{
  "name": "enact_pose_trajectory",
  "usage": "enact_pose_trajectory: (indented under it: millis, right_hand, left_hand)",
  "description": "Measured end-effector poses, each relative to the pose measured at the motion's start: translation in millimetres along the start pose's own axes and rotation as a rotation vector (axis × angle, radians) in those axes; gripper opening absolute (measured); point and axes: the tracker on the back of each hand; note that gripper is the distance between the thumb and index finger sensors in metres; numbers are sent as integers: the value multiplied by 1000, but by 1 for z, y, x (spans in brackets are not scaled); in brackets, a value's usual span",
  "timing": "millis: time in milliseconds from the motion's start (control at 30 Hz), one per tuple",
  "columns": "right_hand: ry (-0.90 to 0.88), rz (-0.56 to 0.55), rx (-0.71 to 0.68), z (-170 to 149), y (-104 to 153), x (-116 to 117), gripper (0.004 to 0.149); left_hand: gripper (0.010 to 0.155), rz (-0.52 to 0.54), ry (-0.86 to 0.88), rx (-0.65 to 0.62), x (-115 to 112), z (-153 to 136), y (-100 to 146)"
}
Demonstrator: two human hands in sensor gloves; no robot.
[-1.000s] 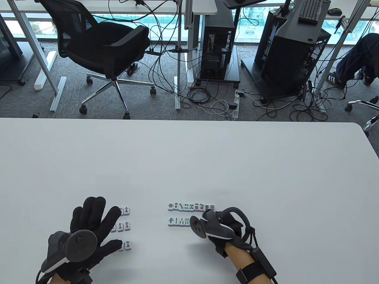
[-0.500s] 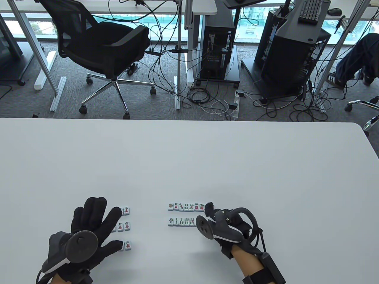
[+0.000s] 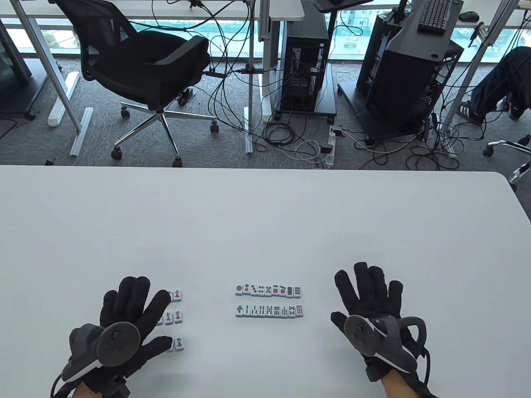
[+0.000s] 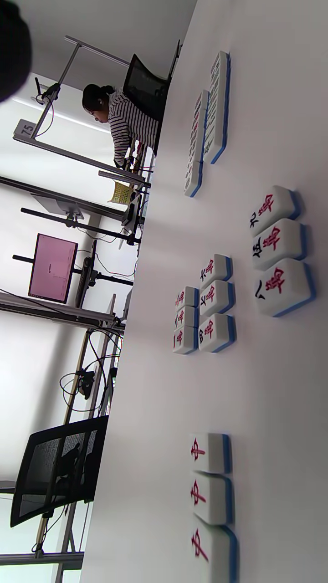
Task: Mahjong suit sorting
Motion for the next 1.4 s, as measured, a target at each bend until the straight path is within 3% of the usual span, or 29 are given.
enact_pose_trajectory:
  millis: [233,500,700,800,900,1133,1233,1400]
  right_hand:
    - [-47,38,72,-17,11,32,88]
    - [-54,4,43,-17,15,38,89]
    - [-80,-27,4,-9,18,30,92]
    - [-106,-60,-17,-6,20,23,93]
    - [-127,-75,-40,-2,21,20,92]
    - [-140,-98,-72,4,24,12,92]
    - [-155,-110,-79,3,26,9,92]
    - [-174,-128,-84,2,27,5,92]
  left_hand:
    - [87,1,-16,1,-3,0,-2]
    - [89,34,-45,-12,-5,1,-4]
    - [91,190,-123,-44,5,8,-3]
    - [92,285,-200,-39,18,9,-4]
    - [91,315,-235,-33,35,9,-12]
    - [91,186,-461,42,61,3,-52]
    - [87,92,-515,59,53,-2,-72]
    - [72,-118,-580,74,19,-7,-101]
Point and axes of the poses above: the tracker on the back of each hand, its own z axis roughly to the thumb side, its own y axis roughly from the fingertips to the wrist, x = y × z, and after that the axes turned 5 degrees about -x, right-handed
